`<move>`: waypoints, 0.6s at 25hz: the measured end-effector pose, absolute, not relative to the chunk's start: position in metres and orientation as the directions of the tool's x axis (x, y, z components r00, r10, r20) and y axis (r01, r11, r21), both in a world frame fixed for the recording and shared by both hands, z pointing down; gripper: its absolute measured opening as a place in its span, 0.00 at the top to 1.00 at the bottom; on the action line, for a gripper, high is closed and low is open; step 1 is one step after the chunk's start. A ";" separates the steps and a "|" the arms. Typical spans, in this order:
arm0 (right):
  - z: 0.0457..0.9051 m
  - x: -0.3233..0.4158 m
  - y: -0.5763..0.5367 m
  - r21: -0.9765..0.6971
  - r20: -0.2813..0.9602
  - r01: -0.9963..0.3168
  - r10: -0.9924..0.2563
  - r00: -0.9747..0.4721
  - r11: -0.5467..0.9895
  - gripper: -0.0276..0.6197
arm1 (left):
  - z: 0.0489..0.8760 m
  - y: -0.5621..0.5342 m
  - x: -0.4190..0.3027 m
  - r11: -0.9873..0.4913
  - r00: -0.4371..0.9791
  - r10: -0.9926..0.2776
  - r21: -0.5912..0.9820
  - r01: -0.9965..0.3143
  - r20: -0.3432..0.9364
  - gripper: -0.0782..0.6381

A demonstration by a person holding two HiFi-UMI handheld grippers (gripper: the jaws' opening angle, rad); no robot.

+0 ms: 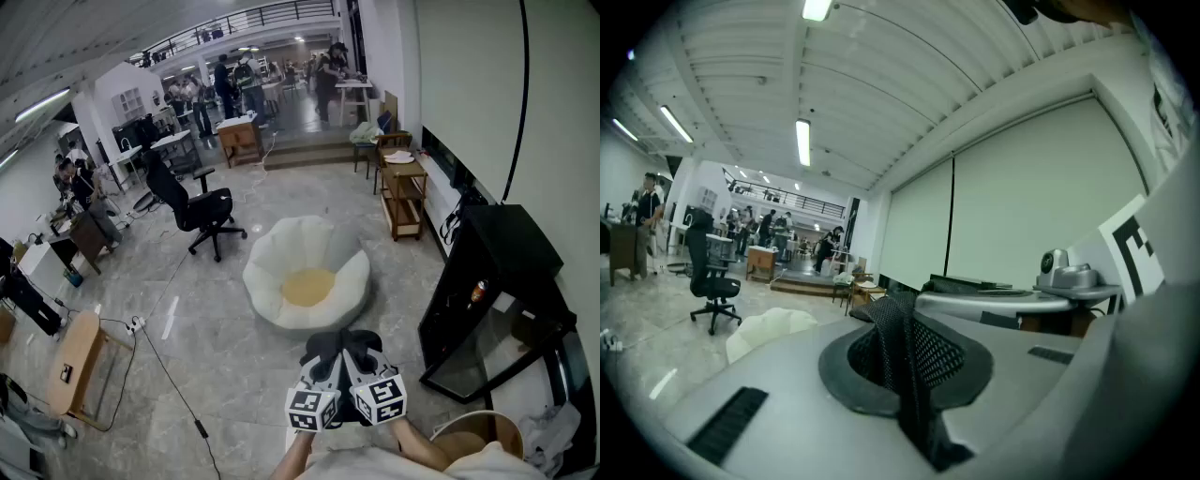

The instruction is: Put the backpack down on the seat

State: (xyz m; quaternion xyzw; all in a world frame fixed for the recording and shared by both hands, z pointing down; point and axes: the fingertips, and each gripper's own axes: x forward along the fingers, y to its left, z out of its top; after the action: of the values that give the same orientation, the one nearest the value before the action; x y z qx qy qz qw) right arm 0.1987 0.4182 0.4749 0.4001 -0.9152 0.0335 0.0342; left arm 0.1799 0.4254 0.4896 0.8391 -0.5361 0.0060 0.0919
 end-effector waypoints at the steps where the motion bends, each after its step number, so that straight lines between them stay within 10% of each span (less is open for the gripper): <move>1: 0.475 0.199 0.420 -0.032 0.091 -0.735 -0.731 -0.677 0.677 0.91 | 0.490 0.427 0.180 -0.408 0.426 -0.898 0.150 -0.900 0.109 0.84; 15: 0.486 0.183 0.421 -0.039 0.111 -0.732 -0.725 -0.680 0.680 0.91 | 0.499 0.429 0.164 -0.406 0.425 -0.898 0.161 -0.900 0.112 0.84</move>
State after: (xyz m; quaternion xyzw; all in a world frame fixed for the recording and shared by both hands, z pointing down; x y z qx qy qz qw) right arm 0.1829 0.4212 0.4856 0.3978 -0.9155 0.0400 0.0434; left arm 0.1637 0.4294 0.4993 0.8385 -0.5360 0.0041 0.0985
